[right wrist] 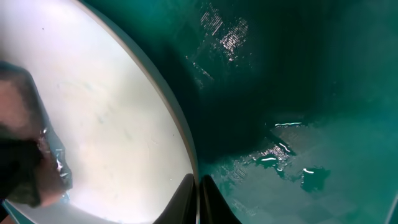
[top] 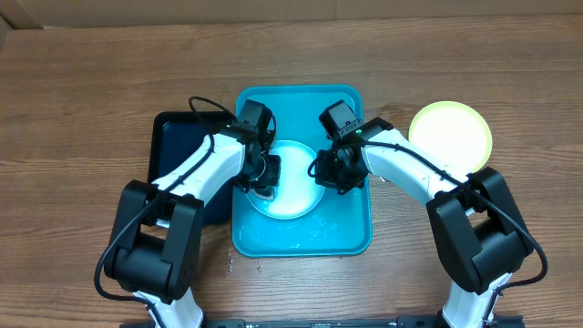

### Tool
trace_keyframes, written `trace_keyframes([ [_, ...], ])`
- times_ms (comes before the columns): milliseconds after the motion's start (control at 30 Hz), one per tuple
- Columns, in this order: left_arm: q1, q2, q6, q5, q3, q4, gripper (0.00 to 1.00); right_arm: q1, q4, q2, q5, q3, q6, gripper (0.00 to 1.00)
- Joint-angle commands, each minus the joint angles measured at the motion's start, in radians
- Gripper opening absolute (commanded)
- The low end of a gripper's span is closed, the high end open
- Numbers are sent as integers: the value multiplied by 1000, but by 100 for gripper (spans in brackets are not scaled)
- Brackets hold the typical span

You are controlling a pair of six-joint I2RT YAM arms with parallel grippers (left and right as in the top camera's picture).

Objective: Clean dirty plates on tray and stack at the side
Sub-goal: 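Scrub the blue stain with the sponge while the right gripper holds the plate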

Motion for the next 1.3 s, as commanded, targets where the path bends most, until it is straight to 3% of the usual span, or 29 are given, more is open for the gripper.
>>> trace_keyframes([
  [0, -17, 52, 30, 285, -11, 42, 4, 5, 11, -2, -4, -6, 2, 4],
  [100, 0, 52, 30, 350, 41, 35, 4, 6, 10, -2, -4, -6, 2, 4],
  [300, 40, 23, 61, 362, 263, -138, 4, 6, 2, -2, -4, -6, 2, 4],
  [500, 34, -28, 78, 232, 418, -276, 4, 5, 7, -2, -4, -11, 2, 4],
  [700, 18, -22, 69, 40, 395, -336, 5, 6, 9, -2, -3, -14, 2, 4],
  [867, 7, 7, 43, -63, 285, -287, 4, 5, 12, -2, -3, -14, 2, 4],
  [1267, 8, 117, 24, -66, 105, -116, 6, 5, 11, -2, 5, -14, 2, 4],
])
